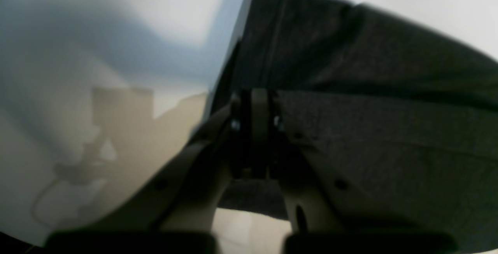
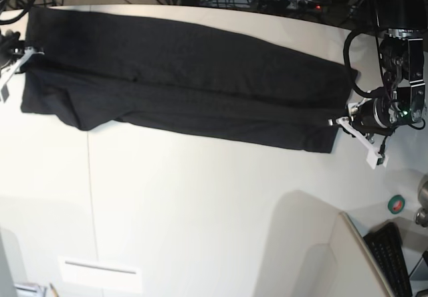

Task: Layout the t-shirt on the table in an organized manner, then fold the t-shirt properly
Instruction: 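Lay the folded shirt down and straighten its edge with both grippers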

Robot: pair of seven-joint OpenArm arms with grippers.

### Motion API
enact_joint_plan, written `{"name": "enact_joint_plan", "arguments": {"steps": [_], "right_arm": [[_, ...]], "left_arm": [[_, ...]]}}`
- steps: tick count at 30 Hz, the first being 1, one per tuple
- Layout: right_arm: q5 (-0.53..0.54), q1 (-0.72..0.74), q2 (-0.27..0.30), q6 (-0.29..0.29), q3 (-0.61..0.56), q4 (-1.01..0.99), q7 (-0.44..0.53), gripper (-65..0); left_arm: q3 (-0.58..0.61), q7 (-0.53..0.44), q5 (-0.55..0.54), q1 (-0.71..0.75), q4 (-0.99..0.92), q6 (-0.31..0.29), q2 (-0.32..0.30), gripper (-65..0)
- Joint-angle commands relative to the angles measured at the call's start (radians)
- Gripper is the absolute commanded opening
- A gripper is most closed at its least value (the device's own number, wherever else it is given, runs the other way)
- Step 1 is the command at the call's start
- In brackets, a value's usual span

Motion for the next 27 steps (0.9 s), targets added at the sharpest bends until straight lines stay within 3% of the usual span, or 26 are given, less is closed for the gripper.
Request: {"name": "enact_joint_plan", "arguments": {"steps": [1,27], "right_arm": [[0.002,0.003,0.0,0.001,0.007,0.011,0.012,-65.0],[0.007,-0.025,-0.021,0.001,0.013,-0.009,0.004,-65.0]], "left_arm": [[-0.007,-0.021,0.0,-0.022,0.015,0.002,-0.018,-65.0],[-0.013,-0.016,0.0,-0.022,0.004,0.007,-0.033,-65.0]]}}
